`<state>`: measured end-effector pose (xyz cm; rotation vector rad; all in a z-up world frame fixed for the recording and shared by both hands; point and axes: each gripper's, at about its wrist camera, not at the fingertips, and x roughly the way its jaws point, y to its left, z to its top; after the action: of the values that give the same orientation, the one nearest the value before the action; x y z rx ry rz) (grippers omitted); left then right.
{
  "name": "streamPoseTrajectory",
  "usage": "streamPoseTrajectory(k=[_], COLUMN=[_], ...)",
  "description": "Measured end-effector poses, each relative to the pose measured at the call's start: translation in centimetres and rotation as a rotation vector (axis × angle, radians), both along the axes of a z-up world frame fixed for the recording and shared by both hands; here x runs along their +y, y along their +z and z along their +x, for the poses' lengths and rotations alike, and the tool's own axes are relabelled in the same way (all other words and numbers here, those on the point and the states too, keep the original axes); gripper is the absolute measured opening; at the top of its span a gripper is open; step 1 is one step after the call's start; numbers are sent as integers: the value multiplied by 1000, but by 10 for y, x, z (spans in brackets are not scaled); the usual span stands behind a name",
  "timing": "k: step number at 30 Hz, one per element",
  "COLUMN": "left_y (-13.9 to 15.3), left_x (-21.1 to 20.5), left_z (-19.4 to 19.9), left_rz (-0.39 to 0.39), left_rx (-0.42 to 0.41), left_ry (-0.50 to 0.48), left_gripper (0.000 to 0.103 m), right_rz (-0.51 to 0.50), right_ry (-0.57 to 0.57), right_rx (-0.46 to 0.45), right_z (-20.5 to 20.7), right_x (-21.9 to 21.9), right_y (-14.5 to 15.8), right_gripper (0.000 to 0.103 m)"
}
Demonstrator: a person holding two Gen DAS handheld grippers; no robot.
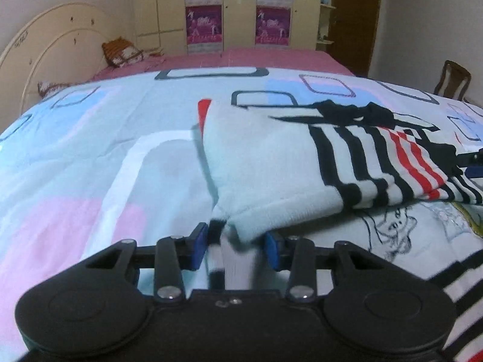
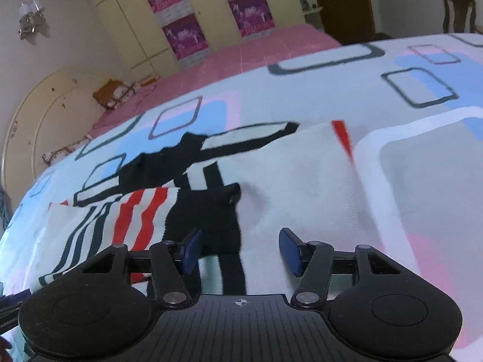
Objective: Fold small clothes
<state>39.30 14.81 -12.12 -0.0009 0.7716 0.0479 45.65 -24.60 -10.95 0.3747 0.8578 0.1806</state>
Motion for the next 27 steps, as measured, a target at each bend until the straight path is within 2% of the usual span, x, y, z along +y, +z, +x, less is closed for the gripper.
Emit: streamPoseTrajectory(k=[3,6,7,8,11,13,14,16,18,19,20,21,22,23,24,25,27], left_y=[-1,-10,-10,-8,-2,-9,-15,-12,-9,-10,-9,-7,-3,6,14,22,35], left_x=[7,14,16,20,27,28,26,24,22,22,23,26,29,33,37,38,39], left_z=[1,0,-3,-5,-11,-7,-4,-2,-1,-2,-2,-4,-8,-17,-29,-35,-31], left_rz=[-42,-80,-102,-126,-144,-144,-140,-109,-78,-75,-75,-82,-87,-83,-76,-73,-92], left_rx=[-44,-35,-44,-54,-90,-40,-26,-19,-8,-2,8,20,25,-2,-57,-106,-146], left_ry=[13,7,12,24,41,33,23,-2,-26,-33,-43,-54,-54,-47,-40,-43,-51], left_gripper=[35,27,24,23,22,22,22,22,23,26,27,37,61,73,81,78,75], right_rz=[-21,-34,-51,-45,-85,-113,-134,-137,-114,-116,-118,-133,-164,-172,-157,-139,-136], right_ry=[39,88,110,142,153,134,126,118,98,88,81,60,15,-20,-39,-50,-35], right_rx=[1,-10,-8,0,-92,-123,-101,1,-8,-11,-14,-11,-33,-78,-119,-135,-145], right_z=[9,14,15,17,-1,-16,-19,-16,-20,-20,-21,-21,-26,-29,-34,-37,-33], right_x=[14,30,35,39,50,53,54,54,51,51,50,49,46,42,35,29,26], right_y=[-3,-3,-4,-5,19,28,21,-6,-4,-2,0,2,8,15,24,30,37], right_gripper=[56,56,28,12,11,11,11,11,12,12,20,33,61,67,67,66,48])
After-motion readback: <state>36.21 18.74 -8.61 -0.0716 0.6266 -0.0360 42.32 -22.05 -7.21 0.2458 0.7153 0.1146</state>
